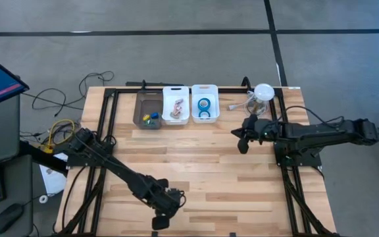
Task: Pick and place Stapler, Stapler remover, tape
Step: Put the green stapler into the black bin
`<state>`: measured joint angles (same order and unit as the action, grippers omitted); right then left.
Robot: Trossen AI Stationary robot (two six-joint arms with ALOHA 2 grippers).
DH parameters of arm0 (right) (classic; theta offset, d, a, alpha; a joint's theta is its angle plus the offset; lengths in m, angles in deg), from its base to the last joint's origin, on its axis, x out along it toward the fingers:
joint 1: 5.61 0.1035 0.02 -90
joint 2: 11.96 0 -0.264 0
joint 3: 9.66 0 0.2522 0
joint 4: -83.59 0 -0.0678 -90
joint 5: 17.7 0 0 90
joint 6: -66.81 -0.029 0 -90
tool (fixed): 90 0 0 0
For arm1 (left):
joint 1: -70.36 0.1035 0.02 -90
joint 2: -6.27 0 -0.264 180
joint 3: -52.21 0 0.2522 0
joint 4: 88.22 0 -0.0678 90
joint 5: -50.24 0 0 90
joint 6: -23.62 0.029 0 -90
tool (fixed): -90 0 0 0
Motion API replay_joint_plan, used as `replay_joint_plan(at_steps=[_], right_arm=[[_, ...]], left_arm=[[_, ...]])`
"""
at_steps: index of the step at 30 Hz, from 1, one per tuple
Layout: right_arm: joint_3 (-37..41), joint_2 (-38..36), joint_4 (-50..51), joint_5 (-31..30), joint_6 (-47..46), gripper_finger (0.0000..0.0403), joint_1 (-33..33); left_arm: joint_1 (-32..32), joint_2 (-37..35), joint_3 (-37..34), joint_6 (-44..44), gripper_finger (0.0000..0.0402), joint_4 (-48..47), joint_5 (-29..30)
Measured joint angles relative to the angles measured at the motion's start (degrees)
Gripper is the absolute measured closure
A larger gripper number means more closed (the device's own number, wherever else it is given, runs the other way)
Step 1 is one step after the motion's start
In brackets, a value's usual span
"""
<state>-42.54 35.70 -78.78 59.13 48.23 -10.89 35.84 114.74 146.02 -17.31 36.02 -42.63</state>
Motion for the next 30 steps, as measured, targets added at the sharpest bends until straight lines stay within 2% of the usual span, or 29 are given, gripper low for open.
replay_joint_plan(at_steps=[7,11,14,18,22,30], right_arm=[[0.0,0.5,0.1,0.0,0.0,0.0402,0.0],[0.0,0.5,0.2,0.0,0.0,0.0402,0.0],[0.0,0.5,0.2,0.0,0.0,0.0402,0.0],[0.0,0.5,0.2,-0.1,0.0,0.0402,0.0],[0.0,0.5,0.2,0.0,0.0,0.0402,0.0],[0.0,0.5,0.4,0.1,-0.1,0.0402,0.0]], left_arm=[[0.1,1.0,0.1,-1.9,0.0399,-1.5,1.3],[0.1,1.6,0.1,-1.0,0.0399,-0.8,-0.2],[0.3,1.6,0.1,1.5,0.0398,3.0,-3.1],[0.5,1.6,0.1,2.5,0.0393,7.2,-3.4],[1.1,1.6,-0.1,1.9,0.0365,7.2,-3.4],[1.8,1.6,-2.4,1.1,0.0283,7.5,-3.2]])
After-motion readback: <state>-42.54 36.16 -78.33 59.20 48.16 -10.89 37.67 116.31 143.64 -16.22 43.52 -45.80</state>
